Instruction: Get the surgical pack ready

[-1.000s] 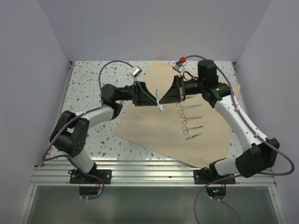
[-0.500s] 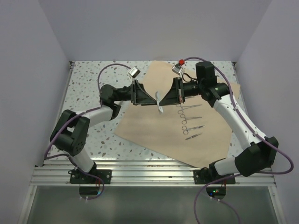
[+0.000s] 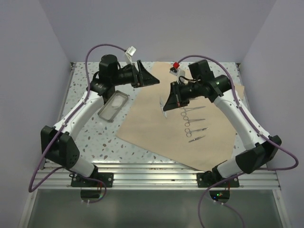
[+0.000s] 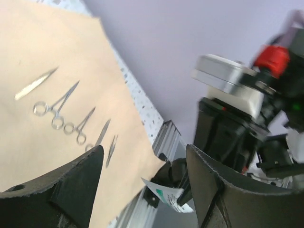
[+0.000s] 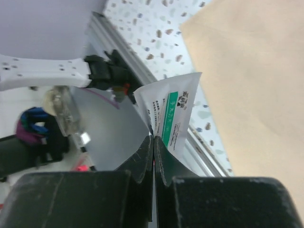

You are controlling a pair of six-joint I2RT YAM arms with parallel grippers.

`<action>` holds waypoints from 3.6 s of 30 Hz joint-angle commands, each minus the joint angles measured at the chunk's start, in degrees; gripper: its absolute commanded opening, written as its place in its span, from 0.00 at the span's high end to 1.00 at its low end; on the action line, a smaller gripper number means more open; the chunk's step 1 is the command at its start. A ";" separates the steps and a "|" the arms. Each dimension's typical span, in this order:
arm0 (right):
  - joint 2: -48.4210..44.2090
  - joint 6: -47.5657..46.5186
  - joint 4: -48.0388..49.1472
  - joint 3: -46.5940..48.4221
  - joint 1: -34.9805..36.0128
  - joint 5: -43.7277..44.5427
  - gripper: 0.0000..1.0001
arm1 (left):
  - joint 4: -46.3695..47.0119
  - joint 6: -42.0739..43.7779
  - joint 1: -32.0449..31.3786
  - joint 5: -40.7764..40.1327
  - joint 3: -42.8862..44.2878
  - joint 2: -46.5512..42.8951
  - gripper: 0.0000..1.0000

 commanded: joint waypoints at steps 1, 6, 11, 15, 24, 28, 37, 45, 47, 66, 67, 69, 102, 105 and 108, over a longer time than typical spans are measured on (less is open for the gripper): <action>1.03 -6.52 -10.17 5.00 4.83 14.04 1.00 | -30.95 3.61 -0.32 -5.65 5.85 3.24 0.27; 0.41 -8.19 -12.80 4.74 11.35 23.80 1.00 | -42.65 3.42 -0.59 -6.88 8.50 2.36 0.28; -2.92 -6.97 -10.96 1.67 16.27 31.72 1.00 | -52.15 5.62 -2.34 -6.53 11.15 3.59 0.30; -4.33 -7.23 -11.67 -0.18 19.00 35.94 1.00 | -53.65 5.71 -5.24 -5.48 10.53 2.89 0.30; -6.79 -7.05 -12.46 -0.88 21.73 39.99 1.00 | -52.51 2.46 -9.02 -2.49 7.28 1.48 0.32; -7.06 -6.26 -12.37 -2.11 23.04 40.16 1.00 | -51.20 -0.25 -9.56 -3.62 7.72 0.87 0.33; -6.97 -5.30 -11.40 -3.08 25.68 41.92 1.00 | -51.62 -3.17 -10.17 -6.17 9.73 1.13 0.35; -5.74 -5.47 -11.31 -1.15 27.00 43.51 1.00 | -54.44 -2.03 -12.81 -5.21 10.97 3.32 0.40; -5.74 -5.47 -11.58 -0.80 27.18 43.51 1.00 | -54.97 -1.85 -13.60 -5.47 11.41 3.59 0.41; -5.65 -2.14 -13.77 0.79 28.58 47.80 0.60 | -48.32 -4.38 -13.61 -4.16 7.12 1.77 1.00; -5.65 -1.17 -14.99 1.22 28.58 49.12 0.51 | -46.90 -4.92 -11.07 -4.85 3.10 0.35 1.00; -5.48 2.34 -16.58 2.10 28.58 51.58 0.31 | -42.61 -6.23 -7.55 -5.82 -1.84 -5.09 1.00; -8.46 6.75 -17.20 -5.45 26.21 44.03 0.01 | 17.80 -22.50 22.17 -49.83 -46.07 -20.14 1.00; -9.52 6.22 -16.94 -6.94 25.25 43.86 0.01 | 17.80 -22.33 22.17 -52.92 -46.16 -19.96 1.00; -9.69 5.34 -17.11 -7.39 24.28 42.54 0.01 | 18.85 -22.24 22.17 -54.07 -46.42 -18.39 1.00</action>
